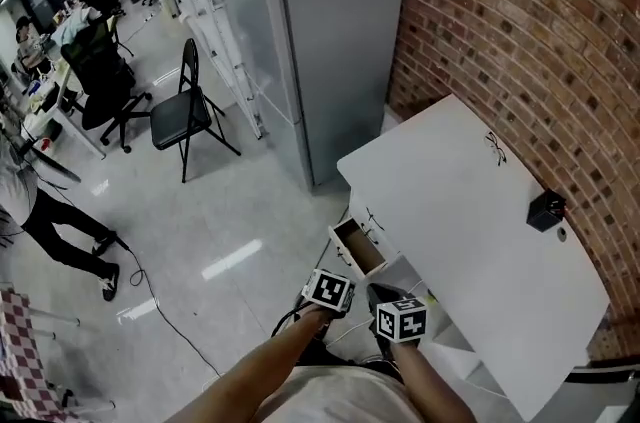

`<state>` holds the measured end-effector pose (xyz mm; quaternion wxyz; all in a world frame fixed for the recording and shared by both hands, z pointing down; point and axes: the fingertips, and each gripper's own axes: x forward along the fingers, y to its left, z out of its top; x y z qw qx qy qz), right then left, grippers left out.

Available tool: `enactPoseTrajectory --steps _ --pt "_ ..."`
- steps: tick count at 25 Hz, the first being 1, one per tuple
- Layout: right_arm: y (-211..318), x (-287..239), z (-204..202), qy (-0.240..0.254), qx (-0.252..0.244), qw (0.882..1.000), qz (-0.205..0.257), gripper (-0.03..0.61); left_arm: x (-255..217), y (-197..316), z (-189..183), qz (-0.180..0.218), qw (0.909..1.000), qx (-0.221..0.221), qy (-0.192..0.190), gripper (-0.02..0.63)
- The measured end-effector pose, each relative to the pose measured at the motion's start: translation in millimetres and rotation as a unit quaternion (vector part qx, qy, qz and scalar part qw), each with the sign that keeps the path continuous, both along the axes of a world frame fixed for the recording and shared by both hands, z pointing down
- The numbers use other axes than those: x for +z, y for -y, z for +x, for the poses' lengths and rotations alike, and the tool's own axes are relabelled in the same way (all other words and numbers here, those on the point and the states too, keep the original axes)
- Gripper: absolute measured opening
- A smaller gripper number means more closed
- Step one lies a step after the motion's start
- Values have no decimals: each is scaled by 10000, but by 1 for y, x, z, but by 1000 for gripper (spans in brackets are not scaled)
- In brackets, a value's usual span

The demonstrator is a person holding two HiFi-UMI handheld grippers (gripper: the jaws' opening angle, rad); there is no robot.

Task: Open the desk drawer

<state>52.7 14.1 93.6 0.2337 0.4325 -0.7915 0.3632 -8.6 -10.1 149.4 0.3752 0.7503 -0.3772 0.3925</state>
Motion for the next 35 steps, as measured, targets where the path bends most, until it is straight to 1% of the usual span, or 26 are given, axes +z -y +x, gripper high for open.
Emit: enactPoseTrajectory --steps 3,6,9,13,17,22,25,27,31,35 --pt "-4 3 -3 -21 -57 10000 -40 15 1 -2 1 -8 10000 -29 -67 5" --pt "-8 6 -8 -32 -165 9998 -89 15 5 -15 -1 -313 9993 -153 -113 5" --pt "-12 8 -9 -49 -237 9996 -121 15 7 -16 0 -256 9995 -126 -138 5" --pt "-15 10 -9 -73 -305 9994 -141 15 12 -24 -4 -357 9993 -122 -62 5" --pt "-18 12 -10 -72 -314 9994 -158 15 12 -21 -7 -233 9996 -142 -17 5" --pt "-21 14 -10 -68 -305 9994 -168 15 15 -31 -4 -433 9988 -193 -93 5" --pt "-23 13 -10 -66 -306 9994 -169 15 12 -28 -6 -325 9993 -194 -44 5" --pt "-25 13 -11 -66 -311 9993 -178 15 11 -32 -6 -376 9990 -221 -61 5" --pt "-28 14 -13 -50 -327 9993 -192 15 13 -32 -10 -304 9993 -197 -31 5" --pt "-29 15 -13 -68 -348 9992 -182 15 11 -32 -12 -335 9990 -286 -47 5"
